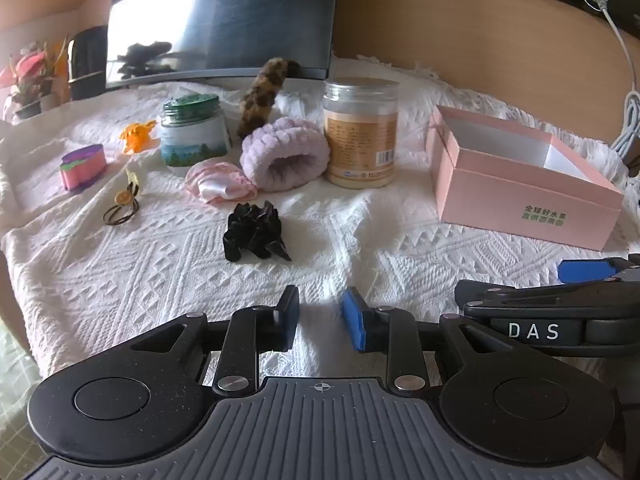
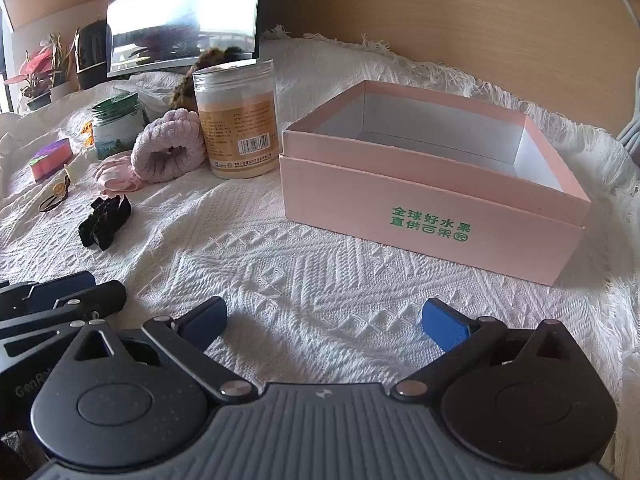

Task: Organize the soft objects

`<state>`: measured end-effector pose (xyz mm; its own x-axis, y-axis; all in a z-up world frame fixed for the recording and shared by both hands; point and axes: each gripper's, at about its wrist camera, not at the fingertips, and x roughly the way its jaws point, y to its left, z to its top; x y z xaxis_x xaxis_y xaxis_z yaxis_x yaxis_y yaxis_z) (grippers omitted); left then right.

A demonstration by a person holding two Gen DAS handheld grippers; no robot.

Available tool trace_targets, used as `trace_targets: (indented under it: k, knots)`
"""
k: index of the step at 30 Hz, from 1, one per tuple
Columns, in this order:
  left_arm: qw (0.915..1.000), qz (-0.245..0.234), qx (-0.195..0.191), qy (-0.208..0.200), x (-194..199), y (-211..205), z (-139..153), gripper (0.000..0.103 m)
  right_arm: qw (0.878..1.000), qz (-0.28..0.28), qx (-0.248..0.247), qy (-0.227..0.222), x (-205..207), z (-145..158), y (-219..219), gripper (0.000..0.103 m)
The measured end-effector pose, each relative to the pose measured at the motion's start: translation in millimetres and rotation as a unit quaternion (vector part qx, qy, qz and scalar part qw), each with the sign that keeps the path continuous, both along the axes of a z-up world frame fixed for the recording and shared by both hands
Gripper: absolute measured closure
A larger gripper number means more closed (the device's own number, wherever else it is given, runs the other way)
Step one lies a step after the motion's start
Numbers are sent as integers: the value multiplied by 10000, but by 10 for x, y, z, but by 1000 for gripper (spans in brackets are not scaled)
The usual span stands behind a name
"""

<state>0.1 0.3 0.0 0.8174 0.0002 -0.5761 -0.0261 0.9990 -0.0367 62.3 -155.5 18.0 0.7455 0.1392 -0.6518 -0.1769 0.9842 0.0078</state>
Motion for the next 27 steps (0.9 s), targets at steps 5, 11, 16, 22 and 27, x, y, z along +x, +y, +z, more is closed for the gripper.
trace_targets:
  k: [5, 11, 16, 22, 27]
  knots:
    - [10000, 2, 81, -4, 5, 0, 3, 73, 10000, 0, -3, 2, 0, 0, -1, 0]
    - [9999, -3, 113, -24, -6, -16, 0, 73, 10000, 0, -7, 0, -1, 0, 0, 0]
    - [9999, -3, 115, -29, -6, -17, -2, 73, 10000, 0, -4, 0, -1, 1, -3, 0]
    - [9999, -3, 114, -31, -7, -14, -2, 73, 10000, 0, -9, -1, -1, 0, 1, 0]
    - [9999, -5, 121, -34, -8, -15, -3, 73, 10000, 0, -8, 0, -1, 0, 1, 0]
